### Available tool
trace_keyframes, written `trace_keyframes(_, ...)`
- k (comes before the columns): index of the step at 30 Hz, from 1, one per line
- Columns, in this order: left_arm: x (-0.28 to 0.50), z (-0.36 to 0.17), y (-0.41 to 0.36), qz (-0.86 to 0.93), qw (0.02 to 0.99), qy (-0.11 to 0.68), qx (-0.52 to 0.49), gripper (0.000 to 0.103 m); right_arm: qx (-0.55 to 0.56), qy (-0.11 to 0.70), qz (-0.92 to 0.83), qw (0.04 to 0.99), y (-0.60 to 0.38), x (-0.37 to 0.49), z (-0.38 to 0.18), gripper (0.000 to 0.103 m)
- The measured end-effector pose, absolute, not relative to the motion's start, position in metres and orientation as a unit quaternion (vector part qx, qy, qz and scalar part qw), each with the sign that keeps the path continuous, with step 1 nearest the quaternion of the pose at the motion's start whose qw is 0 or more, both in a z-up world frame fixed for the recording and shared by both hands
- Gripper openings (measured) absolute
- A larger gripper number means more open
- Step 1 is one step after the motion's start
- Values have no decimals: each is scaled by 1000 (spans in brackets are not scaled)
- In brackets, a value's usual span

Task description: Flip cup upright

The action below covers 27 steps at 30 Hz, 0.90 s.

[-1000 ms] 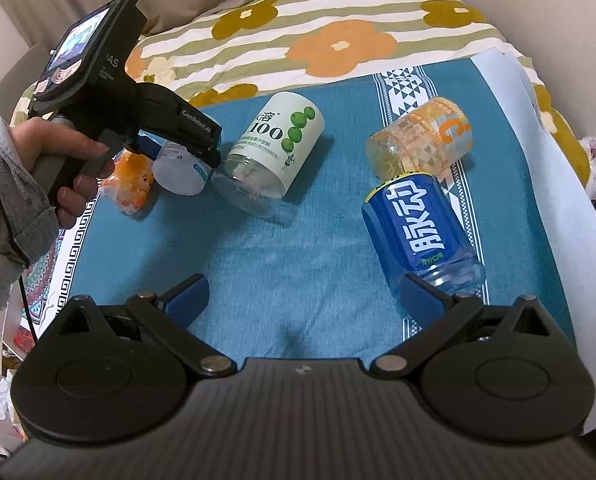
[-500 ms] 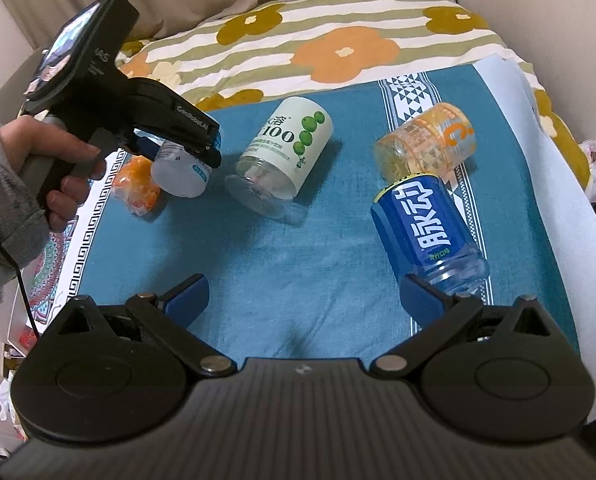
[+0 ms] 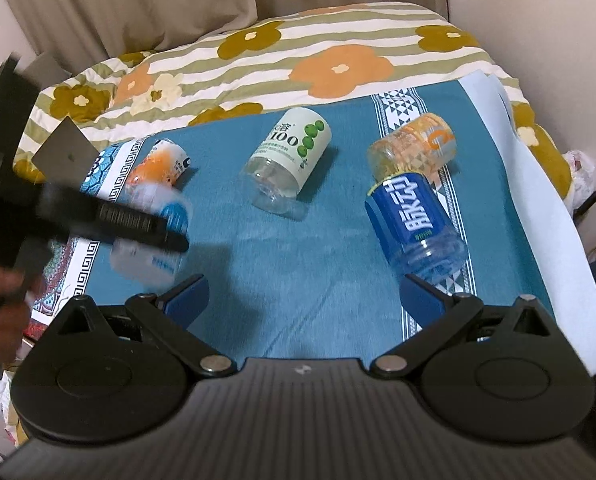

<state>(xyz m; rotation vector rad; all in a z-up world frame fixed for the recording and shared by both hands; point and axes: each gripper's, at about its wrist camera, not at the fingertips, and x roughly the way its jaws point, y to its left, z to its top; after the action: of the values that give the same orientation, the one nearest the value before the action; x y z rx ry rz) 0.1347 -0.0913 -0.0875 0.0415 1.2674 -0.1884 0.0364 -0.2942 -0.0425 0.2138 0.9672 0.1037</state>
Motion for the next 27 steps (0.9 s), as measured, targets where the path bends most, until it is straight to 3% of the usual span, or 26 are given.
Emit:
trace_keyframes(11, 130, -126, -88, -70, 801, 594, 18, 65, 97, 480, 46, 871, -289, 19, -60, 103)
trace_keyframes(21, 130, -128, -92, -77, 807, 585, 34, 67, 98, 489, 43, 865, -289, 14, -68, 103)
trace_keyframes(27, 125, -121, -89, -80, 814, 574, 35, 89, 99, 483, 43, 869, -288, 16, -62, 103)
